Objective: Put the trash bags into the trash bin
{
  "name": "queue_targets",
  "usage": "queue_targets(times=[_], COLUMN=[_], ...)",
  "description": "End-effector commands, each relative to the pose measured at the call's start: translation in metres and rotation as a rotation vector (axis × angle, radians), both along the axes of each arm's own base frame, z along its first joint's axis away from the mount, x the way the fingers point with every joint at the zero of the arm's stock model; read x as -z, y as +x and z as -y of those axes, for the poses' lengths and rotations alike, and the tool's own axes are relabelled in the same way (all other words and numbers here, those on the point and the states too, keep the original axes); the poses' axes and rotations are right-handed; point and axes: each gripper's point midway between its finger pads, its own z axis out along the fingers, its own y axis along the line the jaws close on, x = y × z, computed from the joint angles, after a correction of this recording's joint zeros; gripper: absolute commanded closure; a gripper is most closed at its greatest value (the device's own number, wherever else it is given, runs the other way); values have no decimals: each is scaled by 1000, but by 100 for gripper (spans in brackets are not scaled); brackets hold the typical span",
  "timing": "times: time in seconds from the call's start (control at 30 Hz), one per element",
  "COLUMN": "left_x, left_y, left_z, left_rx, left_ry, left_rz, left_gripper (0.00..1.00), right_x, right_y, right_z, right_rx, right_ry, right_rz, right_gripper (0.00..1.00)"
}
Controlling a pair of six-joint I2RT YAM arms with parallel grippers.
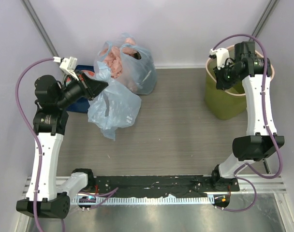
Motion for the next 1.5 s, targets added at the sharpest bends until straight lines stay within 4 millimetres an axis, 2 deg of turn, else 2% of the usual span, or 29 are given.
queue_targets(times=[0.0, 0.2, 0.23, 0.3, 0.33, 0.37, 0.47, 0.57, 0.63, 0.67, 0.7, 0.77, 0.87, 0.9, 0.97, 1.0, 1.03, 1.07, 1.1, 1.13, 1.2, 1.33, 1.47], left_x=[-17, -19, -18, -18, -18, -18, -18, -18, -17, -17, -16, -14, -12, -12, -11, -11, -11, -12, -11, -12, -12, -12, -14], left_y=[-1, 3, 4, 4, 8, 8, 10, 9, 9, 10, 9, 10, 10, 9, 9, 10, 10, 9, 10, 10, 10, 9, 6], left_z=[1, 2, 3, 3, -5, -5, -8, -8, -8, -9, -9, -9, -9, -9, -8, -8, -8, -9, -8, -8, -9, -8, -8], left_rx=[35, 54, 55, 55, 26, 26, 17, 15, 11, 9, 6, 4, 5, 5, 7, 5, 5, 4, 5, 5, 4, 4, 1], left_ry=[-31, -45, -45, -47, -50, -53, -61, -66, -68, -68, -69, -72, -78, -80, -83, -84, -83, -83, -83, -83, -86, -91, -91], left_rz=[30, 32, 29, 27, 23, 22, 12, 8, 5, 3, 2, -4, -16, -17, -23, -24, -24, -21, -23, -21, -26, -30, -25], left_gripper=[100, 100, 100, 100, 100, 100, 100, 100, 100, 100, 100, 100, 100, 100, 100, 100, 100, 100, 100, 100, 100, 100, 100], right_x=[-9, -34, -38, -33, -33, -26, -26, -34, -36, -37, -37, -35, -34, -35, -34, -35, -33, -33, -32, -30, -28, -19, -16], right_y=[-67, -77, -84, -98, -112, -123, -149, -161, -163, -166, -169, -174, -177, -179, -181, -182, -183, -184, -184, -184, -183, -182, -180], right_z=[-57, -84, -96, -112, -128, -139, -170, -186, -191, -193, -194, -195, -196, -196, -196, -195, -195, -194, -194, -193, -193, -192, -191], right_rx=[-113, -152, -195, -248, -305, -342, -471, -555, -572, -585, -598, -614, -624, -627, -631, -635, -639, -639, -636, -630, -621, -625, -623], right_ry=[142, 213, 232, 257, 280, 310, 349, 340, 328, 324, 320, 316, 317, 321, 320, 319, 315, 316, 314, 309, 304, 289, 278], right_rz=[-131, -77, -69, -105, -119, -164, -202, -183, -179, -175, -174, -180, -184, -184, -185, -180, -187, -185, -188, -192, -195, -217, -213], right_gripper=[99, 99, 99, 99, 99, 99, 99, 99, 99, 93, 80, 69, 68, 60, 54, 61, 77, 77, 72, 55, 50, 52, 69])
